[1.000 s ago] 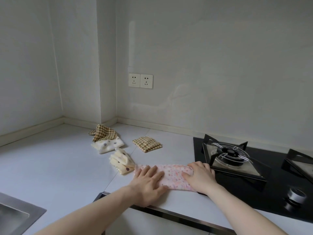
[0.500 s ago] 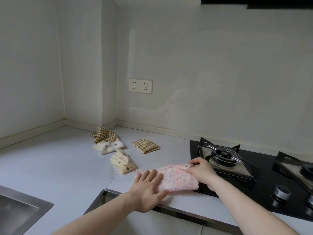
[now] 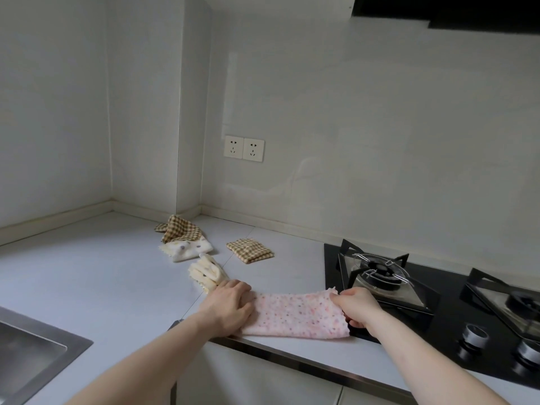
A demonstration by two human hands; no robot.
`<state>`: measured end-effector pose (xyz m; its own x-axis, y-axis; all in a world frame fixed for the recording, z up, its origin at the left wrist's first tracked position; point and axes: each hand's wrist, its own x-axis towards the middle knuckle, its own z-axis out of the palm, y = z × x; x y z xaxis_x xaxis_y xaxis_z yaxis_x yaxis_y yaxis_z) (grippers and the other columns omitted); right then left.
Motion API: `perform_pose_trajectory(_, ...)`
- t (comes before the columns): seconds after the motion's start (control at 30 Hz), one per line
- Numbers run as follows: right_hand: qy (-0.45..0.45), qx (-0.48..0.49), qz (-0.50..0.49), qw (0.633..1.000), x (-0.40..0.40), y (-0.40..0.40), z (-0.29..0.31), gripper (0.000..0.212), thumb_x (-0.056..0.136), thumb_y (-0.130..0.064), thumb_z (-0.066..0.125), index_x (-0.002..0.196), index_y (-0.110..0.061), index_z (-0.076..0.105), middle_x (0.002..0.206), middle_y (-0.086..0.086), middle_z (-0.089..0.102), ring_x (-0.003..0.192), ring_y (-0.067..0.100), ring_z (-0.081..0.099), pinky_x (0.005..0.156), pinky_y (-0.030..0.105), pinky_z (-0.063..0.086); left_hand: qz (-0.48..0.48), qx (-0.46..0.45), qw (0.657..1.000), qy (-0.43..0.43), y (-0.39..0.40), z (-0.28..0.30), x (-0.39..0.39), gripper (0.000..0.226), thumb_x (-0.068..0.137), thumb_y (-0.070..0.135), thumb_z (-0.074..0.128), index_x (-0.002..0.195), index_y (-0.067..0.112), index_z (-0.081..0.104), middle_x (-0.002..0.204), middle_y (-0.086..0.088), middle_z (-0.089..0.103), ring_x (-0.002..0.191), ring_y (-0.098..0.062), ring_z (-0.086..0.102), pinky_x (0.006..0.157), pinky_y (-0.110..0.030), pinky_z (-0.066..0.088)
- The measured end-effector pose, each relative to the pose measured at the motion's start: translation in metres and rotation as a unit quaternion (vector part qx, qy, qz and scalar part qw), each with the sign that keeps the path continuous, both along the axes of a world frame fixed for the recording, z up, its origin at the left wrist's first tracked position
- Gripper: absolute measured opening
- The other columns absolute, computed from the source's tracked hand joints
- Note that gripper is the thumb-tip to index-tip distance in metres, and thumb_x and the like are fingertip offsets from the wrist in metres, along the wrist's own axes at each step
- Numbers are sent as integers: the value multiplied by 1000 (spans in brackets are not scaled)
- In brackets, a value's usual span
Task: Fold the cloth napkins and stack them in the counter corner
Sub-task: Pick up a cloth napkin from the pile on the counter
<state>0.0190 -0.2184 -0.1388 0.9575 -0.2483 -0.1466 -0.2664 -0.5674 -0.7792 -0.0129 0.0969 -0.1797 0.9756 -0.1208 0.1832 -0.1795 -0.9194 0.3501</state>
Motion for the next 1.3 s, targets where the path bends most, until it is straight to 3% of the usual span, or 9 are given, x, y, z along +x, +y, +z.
perform_pose_trajectory(0.1,-7,-19,12,1000,3,3,-1,42,80,-22,76,119,-8,68,90,5,62,74,22,55,60,27,47,1,-24,999,-27,4,-8,-1,50,94,49,42,138,29,55,143,11,54,132,-11,44,116,-30,30)
perform_pose_trajectory(0.17,-20,-20,8,1000,4,7,2,53,78,-21,79,128,-14,64,112,6,67,97,23,65,82,35,57,2,-33,999,-35,5,-9,0,49,94,49,42,137,29,56,142,12,55,132,-11,45,115,-30,31)
perform_pose_trajectory(0.23,-39,-4,11,999,-1,13,10,48,79,-18,78,125,-15,64,111,6,67,96,23,66,79,35,58,1,-43,998,-36,4,-10,2,48,95,47,42,137,28,57,142,11,56,133,-11,45,116,-30,31)
perform_pose_trajectory(0.37,-57,8,48,997,-7,35,28,44,81,-13,75,123,-17,60,94,11,72,64,16,65,51,24,49,8,-76,997,-27,6,-10,3,48,96,45,41,139,28,57,145,9,56,137,-11,42,118,-31,28)
perform_pose_trajectory(0.63,-55,8,123,991,-11,98,46,43,85,-32,78,121,-19,57,95,3,72,64,10,69,64,26,52,16,-184,983,11,9,-3,2,55,88,36,43,141,25,57,141,6,60,132,-15,50,113,-35,38)
perform_pose_trajectory(0.87,-3,68,137,988,-13,147,35,45,86,-15,72,127,-17,52,85,15,76,61,18,72,52,25,54,23,-245,969,22,9,3,1,65,79,37,37,139,23,59,140,6,62,131,-14,54,113,-31,40)
perform_pose_trajectory(1.07,37,61,178,981,-17,165,16,50,85,-10,72,129,-18,50,91,16,75,66,19,72,61,31,63,31,-276,960,26,12,0,3,58,82,36,38,134,25,61,135,7,65,126,-13,56,110,-32,42)
perform_pose_trajectory(1.2,-28,66,173,982,-15,145,21,38,84,-15,73,120,-21,60,96,9,75,71,17,74,60,27,59,31,-262,964,21,13,-2,7,42,92,28,49,131,26,63,131,9,67,123,-12,59,106,-29,44)
perform_pose_trajectory(1.3,-86,-32,137,986,-7,116,16,33,83,-23,72,115,-24,66,104,-3,72,88,12,70,77,27,56,32,-224,974,21,11,-5,8,43,89,44,54,129,30,65,127,13,69,118,-10,60,101,-28,46)
